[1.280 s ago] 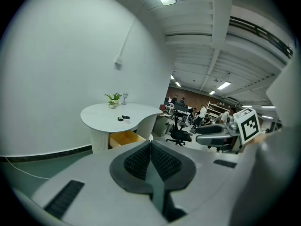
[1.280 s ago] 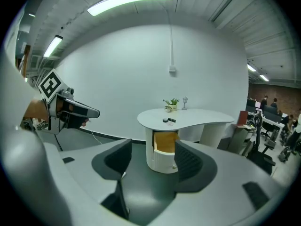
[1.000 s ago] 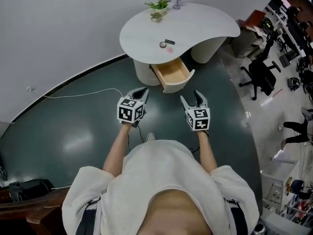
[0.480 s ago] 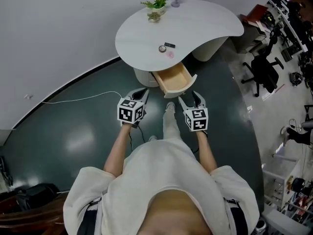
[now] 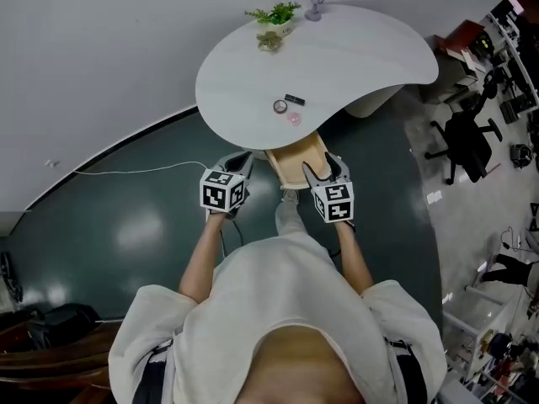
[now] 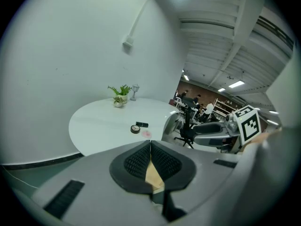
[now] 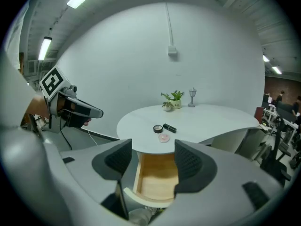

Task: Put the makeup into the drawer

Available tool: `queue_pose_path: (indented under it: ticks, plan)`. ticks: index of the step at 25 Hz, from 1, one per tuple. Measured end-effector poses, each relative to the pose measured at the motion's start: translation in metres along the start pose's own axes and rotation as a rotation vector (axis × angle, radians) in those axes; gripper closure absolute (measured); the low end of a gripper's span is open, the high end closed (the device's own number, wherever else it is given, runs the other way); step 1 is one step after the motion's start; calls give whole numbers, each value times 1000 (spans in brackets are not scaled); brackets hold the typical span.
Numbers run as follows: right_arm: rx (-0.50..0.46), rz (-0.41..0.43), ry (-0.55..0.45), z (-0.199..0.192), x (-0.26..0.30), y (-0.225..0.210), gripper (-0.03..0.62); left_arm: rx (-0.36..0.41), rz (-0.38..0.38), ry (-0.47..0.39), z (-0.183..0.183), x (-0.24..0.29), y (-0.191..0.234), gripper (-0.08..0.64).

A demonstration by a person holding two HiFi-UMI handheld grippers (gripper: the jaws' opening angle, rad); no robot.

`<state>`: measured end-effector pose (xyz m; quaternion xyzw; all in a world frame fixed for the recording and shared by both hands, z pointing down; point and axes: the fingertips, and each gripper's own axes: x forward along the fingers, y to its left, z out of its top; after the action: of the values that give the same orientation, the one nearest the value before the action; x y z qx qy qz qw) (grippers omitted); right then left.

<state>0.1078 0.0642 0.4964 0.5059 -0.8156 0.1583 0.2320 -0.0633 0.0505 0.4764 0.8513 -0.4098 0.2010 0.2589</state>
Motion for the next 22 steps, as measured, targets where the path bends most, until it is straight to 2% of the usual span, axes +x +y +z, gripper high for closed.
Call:
queue_pose_path:
  ticks: [12,22]
  plan:
    - [-56,176,47,35,86,-64,327,-71,117,13,64,86,30,549]
    - [-65,271,152,18,144,-62,322,-110,170,50,64,102,46,549]
